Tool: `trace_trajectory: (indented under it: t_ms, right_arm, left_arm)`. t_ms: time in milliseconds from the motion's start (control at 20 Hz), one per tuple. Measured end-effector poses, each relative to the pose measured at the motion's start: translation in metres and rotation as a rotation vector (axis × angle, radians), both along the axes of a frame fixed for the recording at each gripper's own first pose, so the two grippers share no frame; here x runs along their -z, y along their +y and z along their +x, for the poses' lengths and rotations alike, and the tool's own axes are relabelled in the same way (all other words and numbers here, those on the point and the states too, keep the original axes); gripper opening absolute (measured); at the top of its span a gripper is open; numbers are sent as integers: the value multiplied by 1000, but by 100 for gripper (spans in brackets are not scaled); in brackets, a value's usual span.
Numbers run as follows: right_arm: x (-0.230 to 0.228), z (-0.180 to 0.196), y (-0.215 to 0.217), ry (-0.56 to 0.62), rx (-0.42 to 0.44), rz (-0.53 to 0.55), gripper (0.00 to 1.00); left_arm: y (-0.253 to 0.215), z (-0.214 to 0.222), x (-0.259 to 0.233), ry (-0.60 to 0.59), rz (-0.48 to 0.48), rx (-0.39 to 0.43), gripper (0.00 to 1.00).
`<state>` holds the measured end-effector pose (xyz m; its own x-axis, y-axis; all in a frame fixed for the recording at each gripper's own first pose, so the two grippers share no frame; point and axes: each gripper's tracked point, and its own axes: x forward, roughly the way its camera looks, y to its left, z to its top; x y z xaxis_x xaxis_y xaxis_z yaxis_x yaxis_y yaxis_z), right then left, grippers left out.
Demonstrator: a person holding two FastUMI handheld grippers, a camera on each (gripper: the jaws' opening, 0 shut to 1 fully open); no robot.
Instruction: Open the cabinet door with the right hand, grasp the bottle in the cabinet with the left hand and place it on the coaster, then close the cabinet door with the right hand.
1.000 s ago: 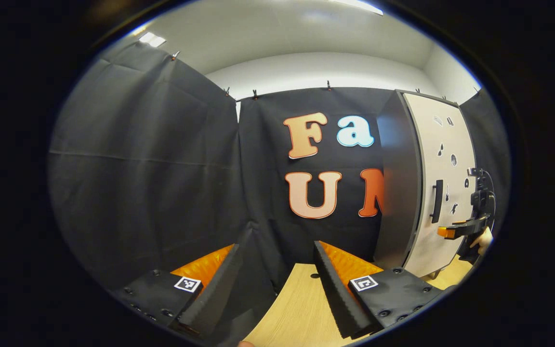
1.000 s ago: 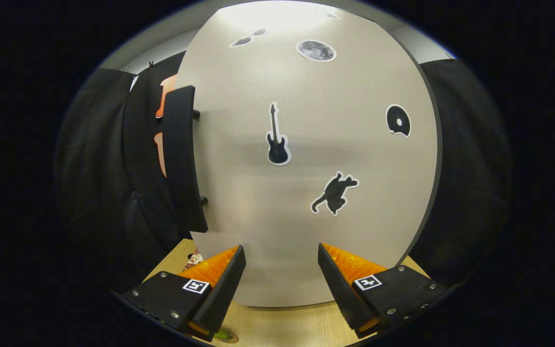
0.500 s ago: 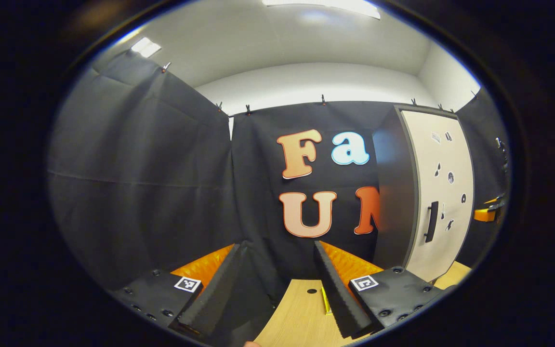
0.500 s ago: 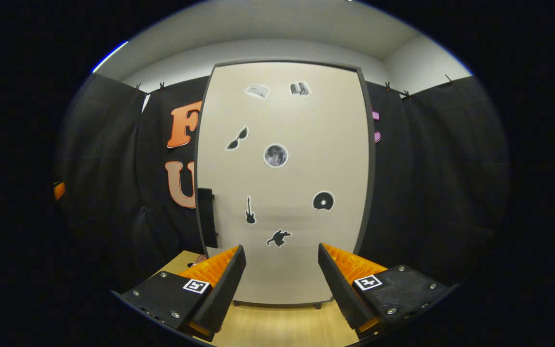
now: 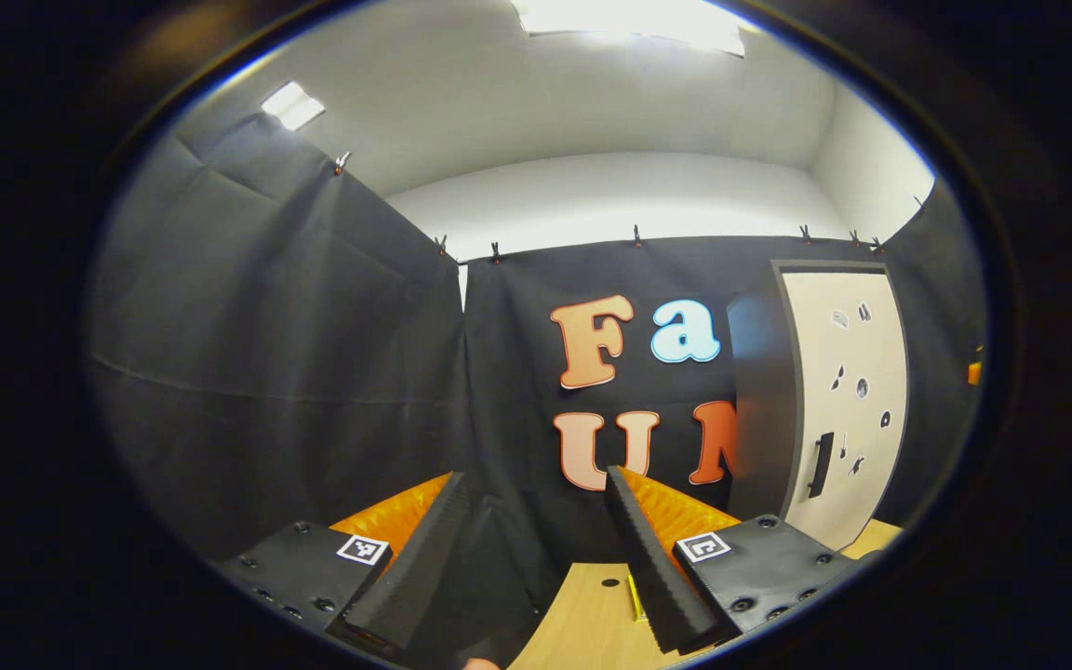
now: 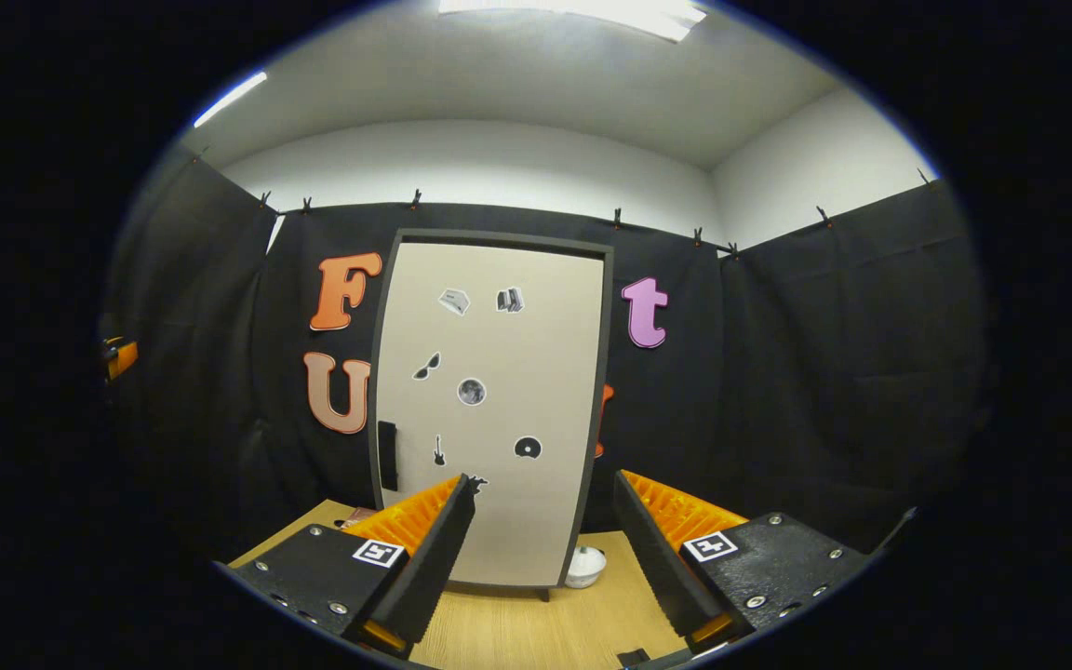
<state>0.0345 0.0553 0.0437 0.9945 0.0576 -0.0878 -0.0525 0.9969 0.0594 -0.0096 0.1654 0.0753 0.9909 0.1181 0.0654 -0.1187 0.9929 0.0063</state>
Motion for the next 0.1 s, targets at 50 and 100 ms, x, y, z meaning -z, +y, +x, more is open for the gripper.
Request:
trace_trajectory:
  t_ms: [50,100]
  right_arm:
    - [-3,-8,-5,-5,11,-4,93]
    - [-5,-16,-8,-9,18,-7,99]
  left_arm:
    - [3,-6,-5,-12,3,-4,94]
    - [4,-11,-8,-19,3,-5,96]
